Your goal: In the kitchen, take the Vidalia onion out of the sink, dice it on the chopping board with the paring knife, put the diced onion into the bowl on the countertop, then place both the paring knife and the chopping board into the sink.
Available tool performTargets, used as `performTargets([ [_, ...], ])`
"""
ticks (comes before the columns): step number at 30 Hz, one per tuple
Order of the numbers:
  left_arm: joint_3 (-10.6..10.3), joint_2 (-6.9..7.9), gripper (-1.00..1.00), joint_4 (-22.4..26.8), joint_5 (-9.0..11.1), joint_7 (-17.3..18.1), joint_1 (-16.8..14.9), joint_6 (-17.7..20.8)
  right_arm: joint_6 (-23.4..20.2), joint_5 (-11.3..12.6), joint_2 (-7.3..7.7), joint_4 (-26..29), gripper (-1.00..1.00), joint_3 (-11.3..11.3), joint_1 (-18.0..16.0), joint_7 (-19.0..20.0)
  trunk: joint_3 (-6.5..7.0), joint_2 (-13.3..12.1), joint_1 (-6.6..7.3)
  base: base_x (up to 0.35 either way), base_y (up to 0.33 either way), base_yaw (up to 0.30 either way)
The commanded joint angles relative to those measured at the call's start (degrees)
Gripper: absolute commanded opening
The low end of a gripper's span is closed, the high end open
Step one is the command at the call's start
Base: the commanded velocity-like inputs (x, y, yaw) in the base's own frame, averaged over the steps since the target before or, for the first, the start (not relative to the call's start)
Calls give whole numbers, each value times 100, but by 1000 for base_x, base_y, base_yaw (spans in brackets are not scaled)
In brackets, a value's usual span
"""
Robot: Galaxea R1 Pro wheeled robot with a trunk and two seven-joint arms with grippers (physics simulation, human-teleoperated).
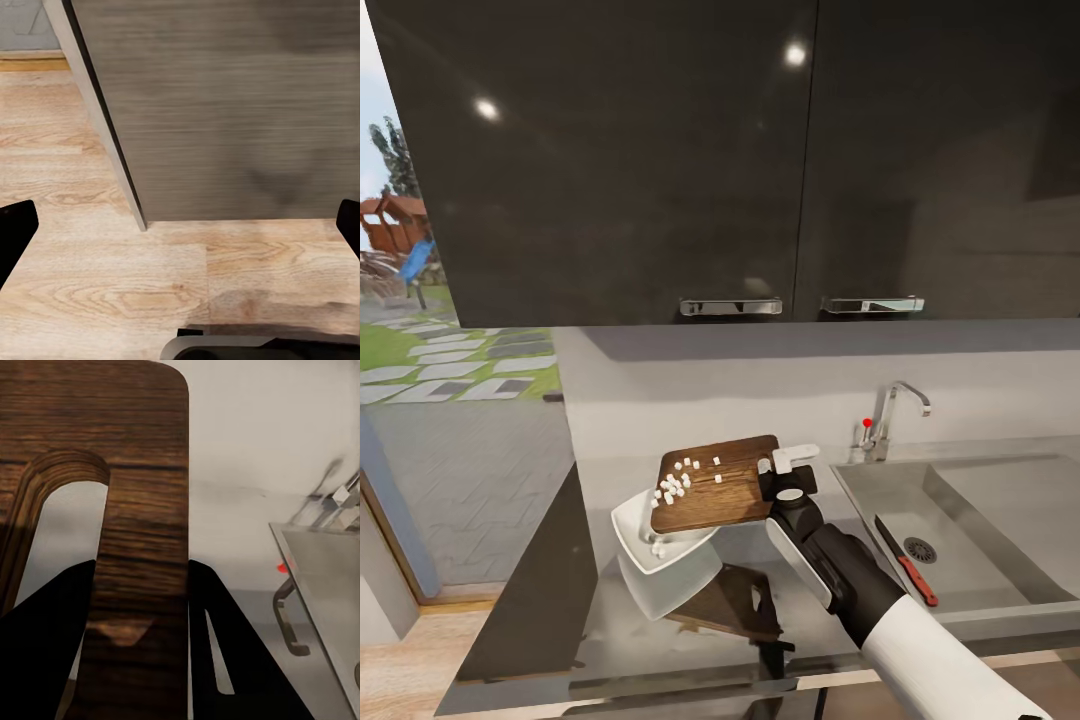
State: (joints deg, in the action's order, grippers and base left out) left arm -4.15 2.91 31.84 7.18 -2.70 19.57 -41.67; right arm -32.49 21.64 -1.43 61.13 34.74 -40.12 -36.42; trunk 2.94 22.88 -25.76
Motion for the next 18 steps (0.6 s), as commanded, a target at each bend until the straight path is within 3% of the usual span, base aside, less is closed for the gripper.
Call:
performTargets([
  [1, -43, 8, 100, 7, 47, -28, 3, -8, -12, 44, 2, 4, -100, 15, -4, -49, -1, 4, -2, 0, 0, 0],
  [18, -45, 8, 100, 7, 47, -28, 3, -8, 22, -27, 2, -5, -100, 15, -4, -55, -1, 4, -2, 0, 0, 0],
])
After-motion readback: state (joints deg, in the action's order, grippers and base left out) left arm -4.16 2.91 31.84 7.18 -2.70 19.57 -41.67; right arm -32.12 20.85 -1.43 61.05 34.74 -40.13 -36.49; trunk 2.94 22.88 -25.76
